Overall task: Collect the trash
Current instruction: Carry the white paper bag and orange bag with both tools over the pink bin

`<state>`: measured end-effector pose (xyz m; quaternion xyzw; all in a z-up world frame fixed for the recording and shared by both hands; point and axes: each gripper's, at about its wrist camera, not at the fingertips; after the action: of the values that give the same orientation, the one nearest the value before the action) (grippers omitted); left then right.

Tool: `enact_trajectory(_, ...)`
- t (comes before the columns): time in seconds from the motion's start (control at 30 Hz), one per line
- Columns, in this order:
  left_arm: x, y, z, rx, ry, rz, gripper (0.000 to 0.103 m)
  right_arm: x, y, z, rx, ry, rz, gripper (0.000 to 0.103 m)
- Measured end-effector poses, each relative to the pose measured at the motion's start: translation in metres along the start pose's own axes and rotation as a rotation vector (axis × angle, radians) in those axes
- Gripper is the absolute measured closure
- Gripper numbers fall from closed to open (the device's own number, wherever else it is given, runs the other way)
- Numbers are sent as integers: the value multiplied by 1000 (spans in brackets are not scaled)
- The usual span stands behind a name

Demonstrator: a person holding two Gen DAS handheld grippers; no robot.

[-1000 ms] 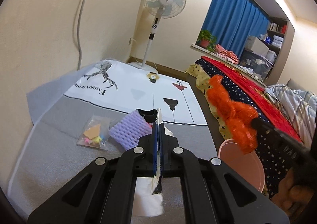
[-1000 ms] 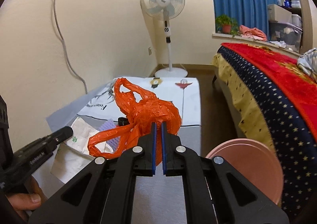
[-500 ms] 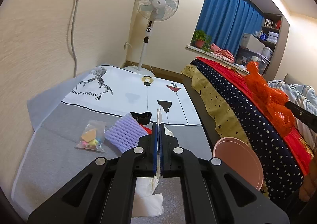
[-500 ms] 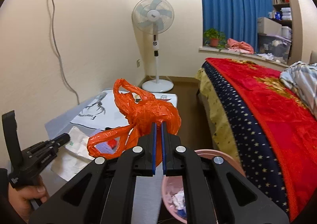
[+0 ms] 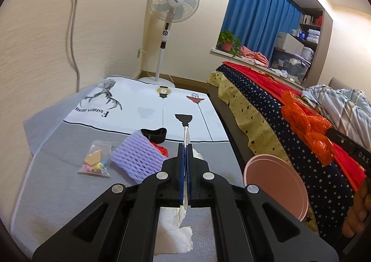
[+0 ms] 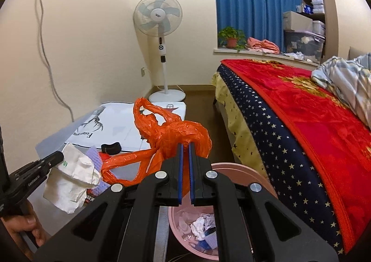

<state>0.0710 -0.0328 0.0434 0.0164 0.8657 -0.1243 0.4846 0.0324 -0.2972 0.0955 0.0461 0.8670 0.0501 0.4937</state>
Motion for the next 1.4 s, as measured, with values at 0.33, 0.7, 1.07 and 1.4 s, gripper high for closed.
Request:
enact_trajectory(0.33,2,-26,7,42,2,21,102,3,-22,1,37,1,30,98)
enact_trajectory(0.7,8,-67,20,103,16,57,102,4,-47,-2,76,-8,84,98)
enact_trajectory(1.07,17,-110,38,161,43,94,102,7,-68,-1,126,-3,141,99)
enact_trajectory(1.4,21,-143,57,206,59,101,102,11,-82,6,170,25,167,103)
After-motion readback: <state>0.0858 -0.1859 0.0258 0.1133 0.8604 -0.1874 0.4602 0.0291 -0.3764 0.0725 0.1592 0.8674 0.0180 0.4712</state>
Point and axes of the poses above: each gripper's, at about its wrist camera, not at the fingertips, and z roughly the way its jaws point, y to its left, x to its underside, and after that the axes turned 4 degrees about -x, right-handed
